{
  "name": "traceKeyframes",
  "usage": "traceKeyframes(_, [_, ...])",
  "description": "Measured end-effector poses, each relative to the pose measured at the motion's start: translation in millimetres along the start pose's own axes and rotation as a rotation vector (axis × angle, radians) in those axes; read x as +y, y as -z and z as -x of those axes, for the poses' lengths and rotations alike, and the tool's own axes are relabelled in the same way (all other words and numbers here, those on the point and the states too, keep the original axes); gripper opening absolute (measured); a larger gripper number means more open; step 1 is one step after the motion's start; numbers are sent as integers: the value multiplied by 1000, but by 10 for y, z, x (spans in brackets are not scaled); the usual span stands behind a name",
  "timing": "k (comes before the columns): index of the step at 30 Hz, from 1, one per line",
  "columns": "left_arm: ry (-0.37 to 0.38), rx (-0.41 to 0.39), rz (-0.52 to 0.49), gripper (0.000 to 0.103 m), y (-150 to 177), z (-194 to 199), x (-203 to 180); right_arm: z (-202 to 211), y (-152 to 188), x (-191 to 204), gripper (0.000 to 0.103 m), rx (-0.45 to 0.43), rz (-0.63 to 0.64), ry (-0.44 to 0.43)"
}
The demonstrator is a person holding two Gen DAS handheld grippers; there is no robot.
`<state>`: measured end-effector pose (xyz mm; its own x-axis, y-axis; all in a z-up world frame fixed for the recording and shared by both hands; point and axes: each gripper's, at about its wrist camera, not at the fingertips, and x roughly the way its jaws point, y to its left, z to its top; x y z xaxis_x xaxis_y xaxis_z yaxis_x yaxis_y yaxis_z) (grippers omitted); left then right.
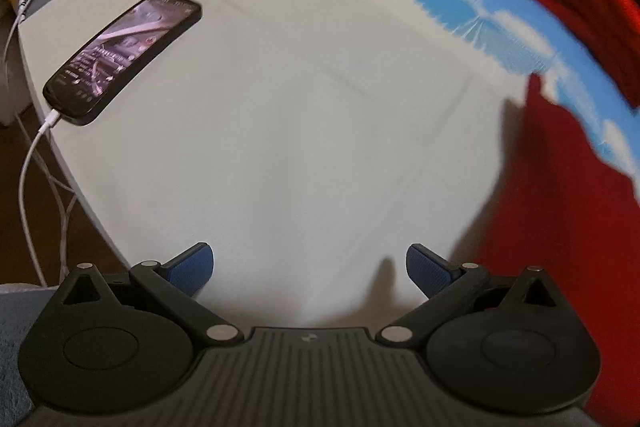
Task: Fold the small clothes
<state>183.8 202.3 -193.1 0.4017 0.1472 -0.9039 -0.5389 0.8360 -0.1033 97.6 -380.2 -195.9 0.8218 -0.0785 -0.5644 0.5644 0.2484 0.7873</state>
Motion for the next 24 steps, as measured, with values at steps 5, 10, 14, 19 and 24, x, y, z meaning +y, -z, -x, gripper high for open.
traceKeyframes(5, [-53,-13,-174,103,114,-71,-273,-43,62,213,17,-36,120,117])
traceKeyframes(10, [-12,-12,-205,103,185,-82,-313,158,589,1283,15,-217,682,187])
traceKeyframes(14, [-7,1,-178,103,164,-86,-297,296,1712,2114,15,-351,1227,34])
traceKeyframes(19, [53,21,-86,102,37,-50,-153,156,3445,2041,16,-242,1898,-226])
traceKeyframes(24, [50,14,-51,102,-10,-20,-14,-20,4102,1638,16,-30,2023,-279])
